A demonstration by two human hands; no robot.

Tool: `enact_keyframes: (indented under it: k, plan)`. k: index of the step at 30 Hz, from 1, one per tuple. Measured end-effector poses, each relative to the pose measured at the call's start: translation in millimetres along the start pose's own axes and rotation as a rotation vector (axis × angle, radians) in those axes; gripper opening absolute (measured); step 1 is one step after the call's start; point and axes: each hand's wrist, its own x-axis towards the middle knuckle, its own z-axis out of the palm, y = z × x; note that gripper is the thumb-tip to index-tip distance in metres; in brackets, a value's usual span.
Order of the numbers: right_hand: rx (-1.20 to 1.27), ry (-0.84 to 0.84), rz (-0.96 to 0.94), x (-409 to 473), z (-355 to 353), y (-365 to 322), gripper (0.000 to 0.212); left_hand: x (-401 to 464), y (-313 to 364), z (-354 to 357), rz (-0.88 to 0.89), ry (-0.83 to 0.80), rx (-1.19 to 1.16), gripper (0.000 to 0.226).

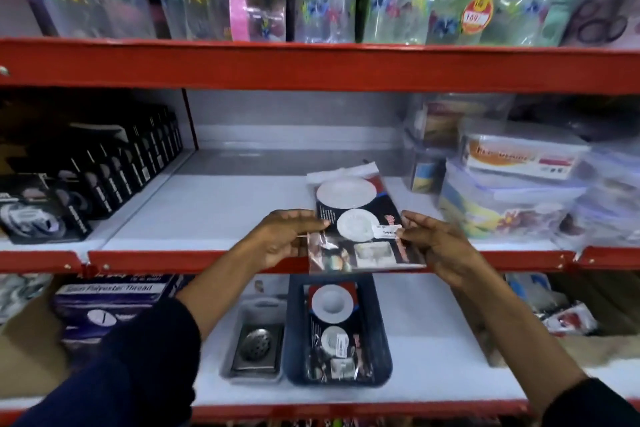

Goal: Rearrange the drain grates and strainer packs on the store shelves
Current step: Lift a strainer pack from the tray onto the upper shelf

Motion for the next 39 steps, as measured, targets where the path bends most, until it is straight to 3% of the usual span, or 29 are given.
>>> enact_keyframes:
  k: [3,5,9,13,20,22,25,30,32,35,39]
  plan:
    - [-0.185,-0.227,0.148,-21.6,-16.1,11.9,0.053,-16.6,-18.6,-6.6,-0.052,-0.064,0.04,0.043]
    - [-0.279,-0.271,0.216,-28.1,-22.0,24.9,0.05,-22.4,-34.4,-7.8,-0.071,-0.042,0.099,0.047]
    - [-0.327,-0.26,0.321,-34.8,-26.7,60.6,0.037,-26.8,-73.7,-1.6,-0.092,0.038,0.172,0.047]
    - [-0.363,-0.265,0.499,-41.6,-37.3,102.8,0.04,-27.5,-117.1,0.8,-0.162,0.068,0.225,0.045]
    - [-0.429,-0.32,0.891,-59.4,-56.5,194.0,0.038,-40.6,-205.9,11.0,-0.453,0.044,0.246,0.028]
    - [-0.459,-0.345,0.938,-60.7,-59.2,207.1,0.031,-40.6,-224.8,11.7,-0.521,0.064,0.233,0.026]
    - [-0.482,-0.274,0.934,-55.2,-56.5,208.4,0.042,-31.0,-233.7,11.6,-0.532,0.097,0.189,0.023]
    - [-0.597,-0.006,0.643,-30.6,-41.8,199.4,0.046,-2.7,-222.3,10.4,-0.394,0.196,0.239,0.028]
    - [-0.684,0.052,0.48,-27.9,-31.5,194.4,0.054,5.3,-218.2,8.2,-0.223,0.199,0.516,0.019]
    - [-1.069,0.063,-0.035,-48.8,-7.8,166.3,0.036,-7.6,-202.8,11.5,0.124,0.193,1.106,0.037]
    - [-1.301,0.139,-0.904,-63.2,6.7,125.4,0.027,-40.7,-166.9,17.9,0.736,0.307,1.452,0.029]
